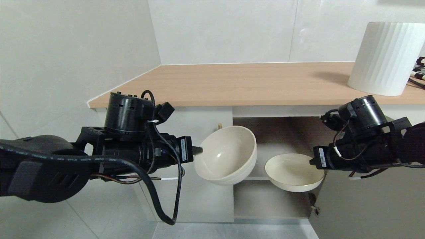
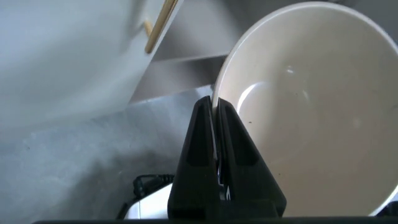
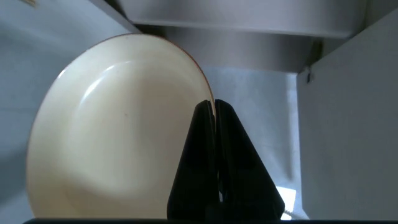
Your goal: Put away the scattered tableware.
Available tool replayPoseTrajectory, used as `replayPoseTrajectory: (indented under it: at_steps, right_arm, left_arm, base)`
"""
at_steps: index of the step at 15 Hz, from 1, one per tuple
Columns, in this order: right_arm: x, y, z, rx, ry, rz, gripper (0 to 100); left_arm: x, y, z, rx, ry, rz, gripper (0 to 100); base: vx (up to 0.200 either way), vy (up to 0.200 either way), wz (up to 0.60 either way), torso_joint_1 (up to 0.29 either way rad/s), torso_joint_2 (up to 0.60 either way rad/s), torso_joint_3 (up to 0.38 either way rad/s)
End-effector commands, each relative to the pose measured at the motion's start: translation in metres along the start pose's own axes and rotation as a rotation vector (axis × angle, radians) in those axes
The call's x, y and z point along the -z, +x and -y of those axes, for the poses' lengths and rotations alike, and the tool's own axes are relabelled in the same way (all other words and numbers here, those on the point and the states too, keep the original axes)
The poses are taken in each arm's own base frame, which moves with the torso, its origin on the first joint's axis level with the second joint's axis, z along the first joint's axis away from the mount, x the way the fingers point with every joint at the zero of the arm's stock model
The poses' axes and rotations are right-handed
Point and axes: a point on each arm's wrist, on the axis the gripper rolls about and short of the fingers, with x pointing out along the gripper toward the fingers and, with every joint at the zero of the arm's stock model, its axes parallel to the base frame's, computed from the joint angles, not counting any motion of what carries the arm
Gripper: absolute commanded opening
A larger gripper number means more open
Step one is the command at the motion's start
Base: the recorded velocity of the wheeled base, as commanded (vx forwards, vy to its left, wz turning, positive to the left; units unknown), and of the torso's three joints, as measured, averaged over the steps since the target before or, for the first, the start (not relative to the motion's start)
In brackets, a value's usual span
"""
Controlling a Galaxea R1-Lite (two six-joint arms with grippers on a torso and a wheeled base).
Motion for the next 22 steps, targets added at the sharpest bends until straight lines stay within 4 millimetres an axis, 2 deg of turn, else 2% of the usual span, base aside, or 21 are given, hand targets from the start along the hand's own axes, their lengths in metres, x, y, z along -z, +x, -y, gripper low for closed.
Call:
replayPoseTrajectory:
  at_steps: [1, 4, 7, 8, 9, 11, 14, 16, 22]
  right_arm:
    - [0.0, 0.002, 0.0, 0.001, -0.001, -0.004, 0]
    - [0.001, 0.009, 0.0, 0.008, -0.002, -0.021, 0]
    - [0.002, 0.028, 0.0, 0.042, -0.004, -0.026, 0]
    - [0.002, 0.028, 0.0, 0.042, -0.004, -0.026, 0]
    - [-0.001, 0.065, -0.001, 0.082, 0.011, -0.018, 0]
    - [0.008, 0.115, 0.006, 0.167, 0.045, -0.007, 0]
    - [0.02, 0.173, 0.018, 0.248, 0.073, 0.07, 0]
    - [0.017, 0.193, 0.028, 0.297, 0.113, 0.135, 0]
    - [0.011, 0.246, 0.037, 0.383, 0.198, 0.196, 0]
  left_arm:
    - [0.001, 0.002, -0.001, -0.001, -0.001, -0.006, 0]
    - [0.001, 0.002, -0.001, 0.0, -0.001, -0.005, 0]
    - [0.003, 0.005, 0.001, 0.002, 0.002, -0.019, 0]
    - [0.003, 0.005, 0.001, 0.002, 0.002, -0.019, 0]
    - [0.01, 0.012, 0.003, 0.004, 0.009, -0.049, 0]
    - [0.015, 0.02, 0.002, -0.009, 0.01, -0.074, 0]
    - [0.021, 0.028, 0.001, -0.025, 0.008, -0.113, 0]
    - [0.023, 0.033, 0.001, -0.053, 0.008, -0.135, 0]
    - [0.025, 0.037, 0.003, -0.072, 0.014, -0.142, 0]
  base:
    - [0.0, 0.0, 0.0, -0.066, 0.25, 0.173]
    - [0.0, 0.0, 0.0, -0.017, 0.1, 0.067]
    - [0.0, 0.0, 0.0, 0.0, 0.0, 0.0]
    - [0.0, 0.0, 0.0, 0.0, 0.0, 0.0]
    - [0.0, 0.0, 0.0, 0.0, 0.0, 0.0]
    - [0.0, 0.0, 0.0, 0.0, 0.0, 0.0]
    - [0.0, 0.0, 0.0, 0.0, 0.0, 0.0]
    - [0.0, 0.0, 0.0, 0.0, 0.0, 0.0]
    - [0.0, 0.0, 0.0, 0.0, 0.0, 0.0]
